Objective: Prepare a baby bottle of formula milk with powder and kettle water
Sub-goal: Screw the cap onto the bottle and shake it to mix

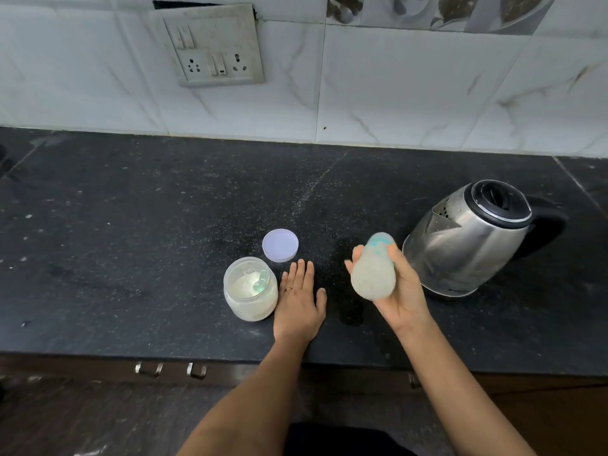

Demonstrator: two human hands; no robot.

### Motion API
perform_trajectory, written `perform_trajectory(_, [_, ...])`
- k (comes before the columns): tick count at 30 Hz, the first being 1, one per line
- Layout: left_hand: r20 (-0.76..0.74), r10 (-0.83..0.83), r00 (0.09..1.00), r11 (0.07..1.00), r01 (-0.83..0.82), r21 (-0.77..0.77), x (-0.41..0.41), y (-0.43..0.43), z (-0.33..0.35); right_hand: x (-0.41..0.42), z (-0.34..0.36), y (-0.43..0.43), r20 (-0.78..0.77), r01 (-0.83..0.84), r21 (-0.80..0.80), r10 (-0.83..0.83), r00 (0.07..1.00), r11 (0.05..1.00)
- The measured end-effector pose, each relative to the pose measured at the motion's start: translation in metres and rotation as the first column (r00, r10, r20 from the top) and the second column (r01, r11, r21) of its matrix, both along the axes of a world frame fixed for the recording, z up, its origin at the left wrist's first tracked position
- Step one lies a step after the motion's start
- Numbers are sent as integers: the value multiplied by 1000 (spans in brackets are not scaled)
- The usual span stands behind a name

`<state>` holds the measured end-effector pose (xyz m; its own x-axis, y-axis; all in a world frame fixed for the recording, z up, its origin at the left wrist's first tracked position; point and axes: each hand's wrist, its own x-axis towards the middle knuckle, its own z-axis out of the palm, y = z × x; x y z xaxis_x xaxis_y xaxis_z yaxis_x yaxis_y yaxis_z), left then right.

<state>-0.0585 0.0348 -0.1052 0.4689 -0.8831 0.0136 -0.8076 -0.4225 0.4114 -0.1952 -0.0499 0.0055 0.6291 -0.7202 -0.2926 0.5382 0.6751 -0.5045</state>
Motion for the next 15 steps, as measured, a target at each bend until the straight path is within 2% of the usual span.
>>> perform_trajectory(3, [-13, -7, 1000, 1000, 7, 5, 1, 1, 1, 0, -6, 6, -100, -75, -15, 73, 992, 997])
perform_trajectory(7, [-3, -5, 1000, 1000, 5, 8, 0, 1, 1, 6, -6, 3, -58, 87, 51, -84, 995, 995])
perform_trajectory(9, [-19, -7, 1000, 1000, 7, -3, 0, 2, 1, 2, -7, 4, -22, 6, 56, -5, 1000, 998])
perform_trajectory(11, [-23, -8, 1000, 1000, 8, -9, 0, 2, 3, 1, -8, 5, -66, -25, 52, 29, 997, 998])
perform_trajectory(15, [-19, 0, 1000, 1000, 0, -5, 0, 1, 3, 4, -9, 2, 19, 126, 109, -129, 992, 986])
